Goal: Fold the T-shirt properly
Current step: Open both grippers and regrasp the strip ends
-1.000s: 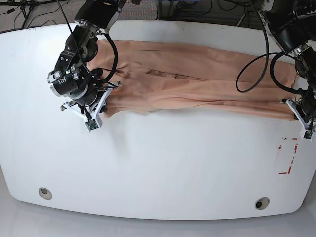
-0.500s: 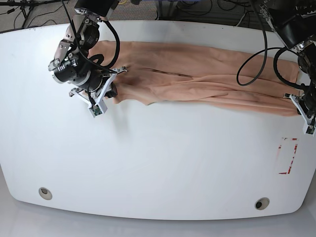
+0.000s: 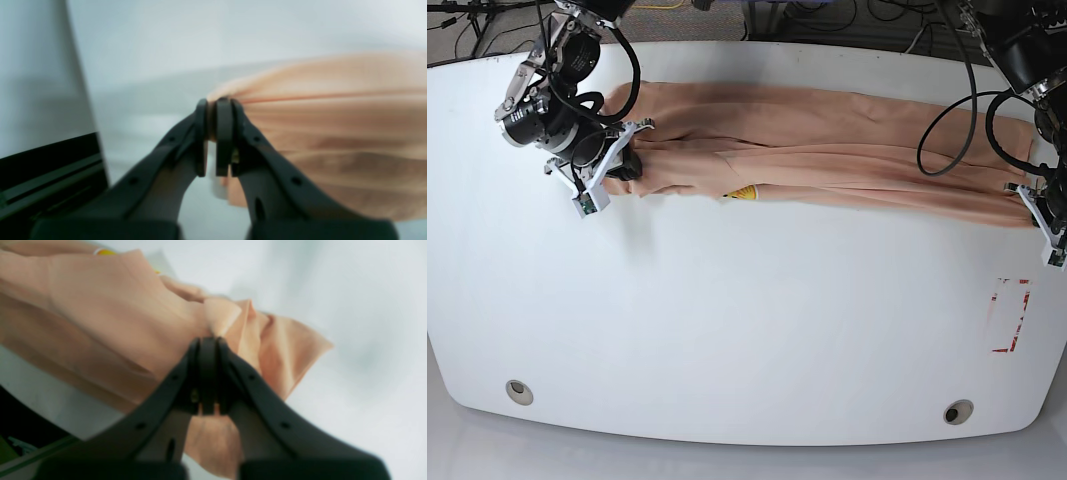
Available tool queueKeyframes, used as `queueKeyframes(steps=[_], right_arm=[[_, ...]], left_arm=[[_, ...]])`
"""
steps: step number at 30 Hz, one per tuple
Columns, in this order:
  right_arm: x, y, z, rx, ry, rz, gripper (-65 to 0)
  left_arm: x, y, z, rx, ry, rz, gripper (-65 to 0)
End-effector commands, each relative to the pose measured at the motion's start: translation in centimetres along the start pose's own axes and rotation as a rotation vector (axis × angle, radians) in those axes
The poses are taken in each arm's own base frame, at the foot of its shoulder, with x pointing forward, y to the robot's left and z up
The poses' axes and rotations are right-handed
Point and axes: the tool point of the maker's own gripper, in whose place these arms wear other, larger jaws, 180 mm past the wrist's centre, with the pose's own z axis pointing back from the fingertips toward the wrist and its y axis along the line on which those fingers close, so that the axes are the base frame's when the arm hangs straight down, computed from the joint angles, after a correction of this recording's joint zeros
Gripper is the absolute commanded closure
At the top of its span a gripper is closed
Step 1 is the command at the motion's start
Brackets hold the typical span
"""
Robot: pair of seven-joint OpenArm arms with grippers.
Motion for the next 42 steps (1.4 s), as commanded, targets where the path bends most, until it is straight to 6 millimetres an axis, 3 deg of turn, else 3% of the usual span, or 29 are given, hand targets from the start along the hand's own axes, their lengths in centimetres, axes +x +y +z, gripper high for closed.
queueKeyframes(steps=[1,19,24,27,32,36,38,42], right_arm=[[0.6,-0.2,0.7,0.000,-0.032,0.017,0.0],[-1.5,-0.1,1.2,0.025,0.008,0.012,-0.6],[-1.9,-0.2,1.3,0.021,0.021,0.014,-6.3],[-2.1,-0.2,1.3,0.022,0.023,0.012,-15.2],[-2.1,-0.4,1.4,0.019,0.024,0.019,-33.9],[-1.5,-0.4,1.5,0.019,0.009,0.025,-43.9],[-0.8,-0.4,1.4,0.022,-0.015,0.027,-44.1],[1.4,0.4,1.4,0.063,-0.104,0.028,-43.9]], left_arm=[[0.0,0.8,0.6,0.028,-0.002,-0.014,-2.1],[-4.8,-0.6,0.1,-0.003,0.111,-0.042,-2.2],[-5.8,-0.9,0.0,-0.012,0.133,-0.046,-2.4],[-5.8,-1.0,-0.1,-0.014,0.133,-0.049,-3.2],[-5.6,-1.0,-0.1,-0.011,0.131,-0.050,-14.9],[-5.3,-1.3,-0.2,-0.019,0.129,-0.065,-30.4],[-4.5,-1.6,-0.2,-0.022,0.113,-0.075,-35.1],[-3.7,-1.5,-0.2,-0.019,0.098,-0.078,-34.9]])
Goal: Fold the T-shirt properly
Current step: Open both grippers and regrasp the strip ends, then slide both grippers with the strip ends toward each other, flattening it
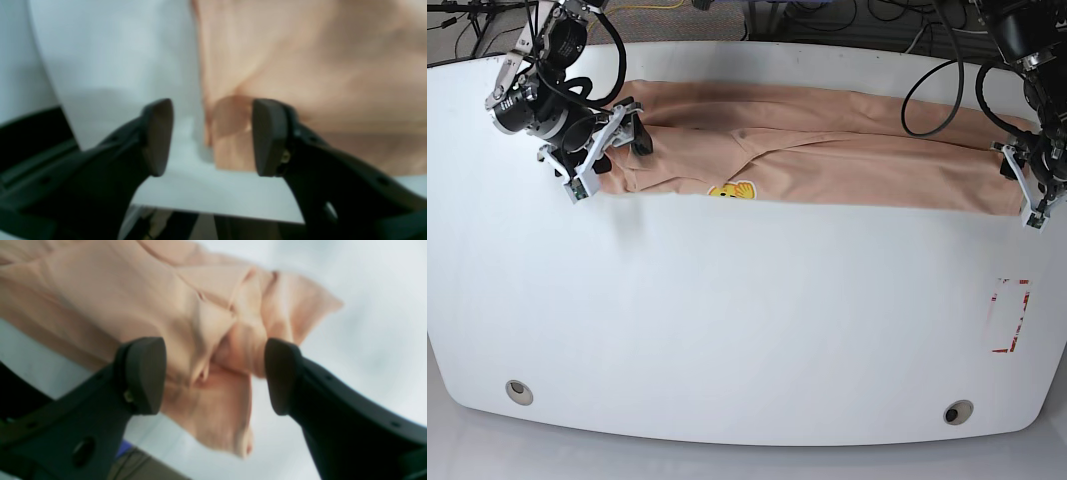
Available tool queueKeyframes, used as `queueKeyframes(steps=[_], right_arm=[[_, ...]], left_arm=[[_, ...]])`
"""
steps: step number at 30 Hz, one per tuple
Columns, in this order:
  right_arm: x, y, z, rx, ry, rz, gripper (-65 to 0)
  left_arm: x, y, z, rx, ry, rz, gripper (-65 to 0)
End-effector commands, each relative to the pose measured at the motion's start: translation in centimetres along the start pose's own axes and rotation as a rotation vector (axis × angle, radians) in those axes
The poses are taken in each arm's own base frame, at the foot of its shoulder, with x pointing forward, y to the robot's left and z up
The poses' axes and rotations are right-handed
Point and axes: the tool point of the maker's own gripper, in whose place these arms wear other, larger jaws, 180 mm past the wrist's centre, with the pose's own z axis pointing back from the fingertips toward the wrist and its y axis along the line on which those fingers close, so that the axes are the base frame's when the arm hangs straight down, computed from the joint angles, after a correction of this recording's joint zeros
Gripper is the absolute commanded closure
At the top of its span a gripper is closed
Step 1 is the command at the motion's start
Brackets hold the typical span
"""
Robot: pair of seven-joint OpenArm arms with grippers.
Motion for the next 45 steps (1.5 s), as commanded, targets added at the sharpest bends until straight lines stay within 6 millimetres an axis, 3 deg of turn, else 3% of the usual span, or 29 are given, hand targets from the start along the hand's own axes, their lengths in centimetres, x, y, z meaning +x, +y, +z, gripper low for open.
queueKeyframes(steps=[1,7,15,21,24,28,33,40,45], right_arm=[[3.2,1.0,0.5,0.051,-0.131,0.018,-43.9],[6.5,1.9,0.4,0.091,-0.251,0.011,-43.9],[6.6,2.7,-1.2,0.058,-0.215,0.031,-41.4],[4.6,3.1,-2.2,0.021,-0.146,0.050,-21.1],[3.7,3.5,-2.7,0.012,-0.127,0.062,-14.0],[1.6,3.8,-4.0,0.013,-0.079,0.060,-13.6],[-1.1,3.3,-5.4,0.012,-0.033,0.023,-14.6],[-3.7,1.8,-7.0,0.013,0.013,-0.014,-14.6],[-4.7,-0.9,-7.4,-0.007,0.032,-0.015,-14.6]], left_arm=[[1.6,1.8,1.3,0.052,-0.051,-0.002,-34.2],[4.2,2.2,3.8,0.098,-0.153,-0.031,-33.9],[6.7,1.4,5.4,0.053,-0.255,-0.027,-33.9],[4.6,-0.6,1.3,-0.018,-0.147,0.022,-33.3],[3.8,-1.0,-0.2,-0.031,-0.133,0.039,-29.6],[2.2,-1.5,-2.1,-0.056,-0.104,0.056,-23.5],[0.3,-2.1,-3.3,-0.088,-0.052,0.076,-21.7],[-1.9,-2.9,-3.8,-0.105,0.000,0.077,-21.7],[-2.5,-3.5,-4.1,-0.118,0.014,0.071,-21.7]])
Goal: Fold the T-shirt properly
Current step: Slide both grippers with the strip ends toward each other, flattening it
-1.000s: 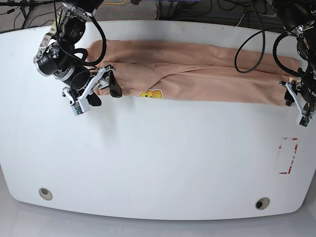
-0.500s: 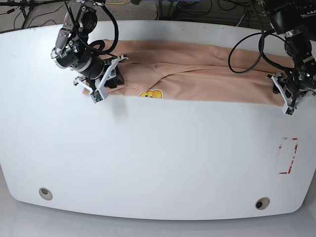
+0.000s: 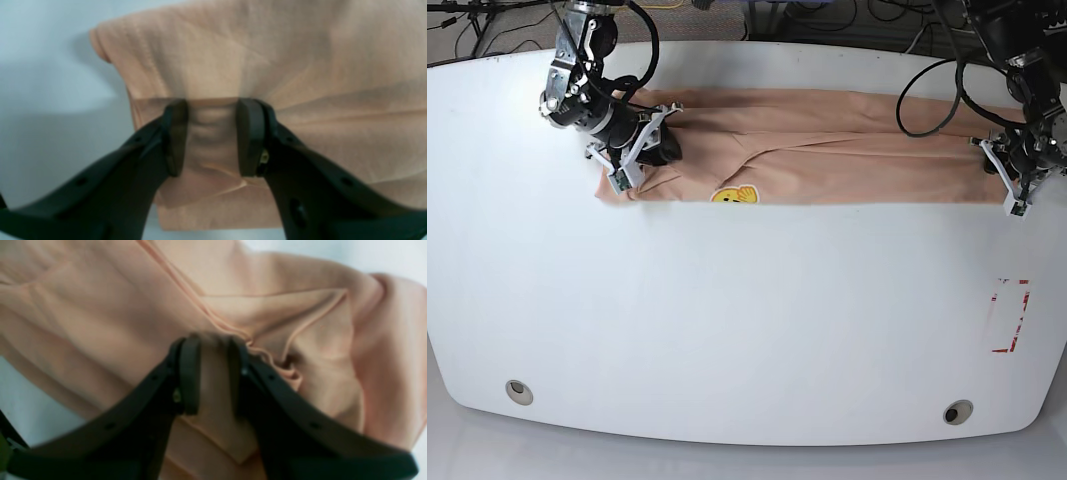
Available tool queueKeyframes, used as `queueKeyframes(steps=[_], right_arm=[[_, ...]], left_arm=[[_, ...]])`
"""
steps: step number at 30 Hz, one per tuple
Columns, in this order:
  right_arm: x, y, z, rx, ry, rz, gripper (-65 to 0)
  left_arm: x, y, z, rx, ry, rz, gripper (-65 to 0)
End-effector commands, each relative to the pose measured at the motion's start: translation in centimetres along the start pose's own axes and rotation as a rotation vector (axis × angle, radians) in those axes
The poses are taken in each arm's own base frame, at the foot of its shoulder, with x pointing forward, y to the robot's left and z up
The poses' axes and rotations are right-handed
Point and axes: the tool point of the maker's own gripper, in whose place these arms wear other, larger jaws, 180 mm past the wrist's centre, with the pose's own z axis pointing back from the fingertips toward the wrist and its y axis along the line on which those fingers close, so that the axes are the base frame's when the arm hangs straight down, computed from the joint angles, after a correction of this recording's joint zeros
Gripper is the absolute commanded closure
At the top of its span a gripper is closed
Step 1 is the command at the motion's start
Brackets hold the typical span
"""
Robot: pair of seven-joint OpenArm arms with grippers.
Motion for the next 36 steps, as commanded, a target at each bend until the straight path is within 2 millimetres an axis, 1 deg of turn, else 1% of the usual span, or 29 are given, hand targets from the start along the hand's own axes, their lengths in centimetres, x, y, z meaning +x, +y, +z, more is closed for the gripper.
queueKeyframes(steps=[1,5,6,7,10,12,15,18,21,24,31,33,36], right_arm=[[-1.3,-2.7,0.2,-0.061,0.070,0.021,-14.6],[-1.2,-4.7,0.2,-0.080,0.066,0.019,-14.6],[-0.7,-5.6,0.3,-0.092,0.060,0.027,-14.6],[-0.5,-6.1,0.4,-0.097,0.057,0.030,-14.6],[-0.3,-7.5,0.5,-0.114,0.060,0.034,-14.6],[0.3,-8.4,0.6,-0.125,0.055,0.039,-14.6],[0.8,-9.9,1.1,-0.150,0.063,0.052,-14.4],[1.2,-11.0,1.8,-0.173,0.068,0.069,-14.3],[1.5,-11.7,2.4,-0.189,0.070,0.086,-14.4],[1.7,-12.1,2.6,-0.197,0.070,0.094,-14.4],[2.0,-12.0,2.7,-0.197,0.064,0.098,-14.3],[2.7,-11.7,2.8,-0.198,0.048,0.112,-14.3],[4.3,-11.2,3.3,-0.207,0.014,0.153,-14.4]], left_arm=[[-0.7,0.5,0.1,0.017,0.038,-0.015,-21.7],[-0.7,-1.3,-0.6,-0.019,0.034,0.002,-21.7],[-0.4,-1.8,-0.7,-0.028,0.026,0.006,-21.7],[0.0,-2.1,-0.8,-0.034,0.017,0.008,-21.7],[2.2,-3.1,-1.1,-0.055,-0.022,-0.005,-21.8],[3.0,-4.2,-1.6,-0.080,-0.029,-0.013,-21.8],[3.6,-5.5,-2.3,-0.115,-0.032,-0.006,-21.8],[4.5,-6.3,-2.8,-0.141,-0.042,0.007,-21.8],[5.3,-6.4,-2.9,-0.150,-0.054,0.015,-21.8],[5.7,-6.3,-2.9,-0.148,-0.059,0.015,-21.9],[6.5,-6.1,-2.5,-0.142,-0.082,0.012,-22.1],[6.9,-5.9,-2.2,-0.132,-0.095,0.007,-22.1],[7.8,-5.3,-1.4,-0.110,-0.123,-0.006,-22.1]])
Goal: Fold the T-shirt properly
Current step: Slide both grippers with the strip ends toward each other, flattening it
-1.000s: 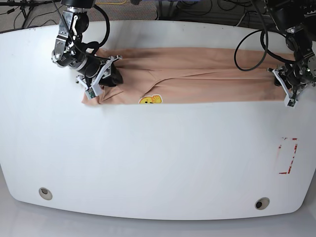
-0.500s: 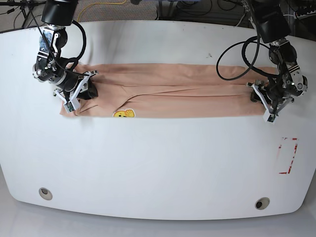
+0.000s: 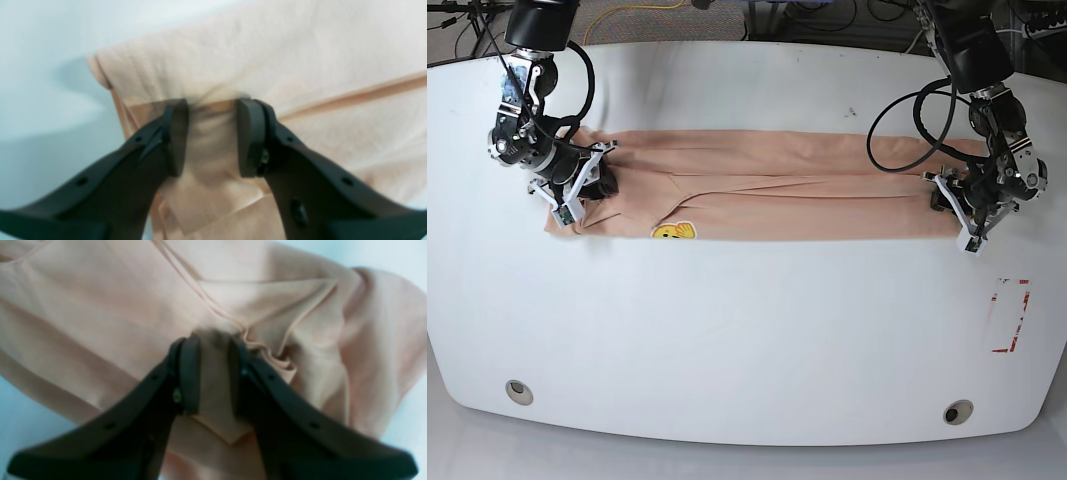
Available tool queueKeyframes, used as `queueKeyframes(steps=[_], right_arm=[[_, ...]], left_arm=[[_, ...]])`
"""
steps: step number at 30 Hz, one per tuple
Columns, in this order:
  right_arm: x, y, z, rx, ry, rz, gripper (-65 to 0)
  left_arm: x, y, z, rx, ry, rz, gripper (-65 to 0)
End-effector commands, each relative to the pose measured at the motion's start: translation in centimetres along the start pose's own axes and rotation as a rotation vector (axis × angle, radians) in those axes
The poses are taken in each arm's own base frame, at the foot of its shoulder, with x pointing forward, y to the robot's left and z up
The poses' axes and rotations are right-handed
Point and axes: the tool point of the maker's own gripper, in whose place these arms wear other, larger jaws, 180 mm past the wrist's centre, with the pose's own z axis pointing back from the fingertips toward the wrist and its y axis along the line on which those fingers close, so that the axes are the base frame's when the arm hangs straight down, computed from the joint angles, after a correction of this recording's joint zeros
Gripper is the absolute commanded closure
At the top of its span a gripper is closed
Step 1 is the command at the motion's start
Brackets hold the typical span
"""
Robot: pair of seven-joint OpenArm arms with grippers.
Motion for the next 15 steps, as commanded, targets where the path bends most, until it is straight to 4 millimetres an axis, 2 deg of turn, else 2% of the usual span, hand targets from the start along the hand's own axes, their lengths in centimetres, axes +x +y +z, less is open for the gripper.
queueKeyframes(steps=[1,8,15], right_arm=[[1.5,-1.2,1.2,-0.061,-0.003,0.049,-14.4],[5.3,-0.1,2.6,-0.087,-0.043,0.128,-14.4],[7.3,1.2,4.0,-0.106,-0.059,0.185,-14.4]], left_arm=[[1.1,1.3,1.1,0.054,0.000,-0.029,-22.1],[3.3,2.2,2.6,0.095,-0.026,-0.048,-22.1],[4.3,4.1,5.3,0.177,-0.065,-0.030,-22.1]])
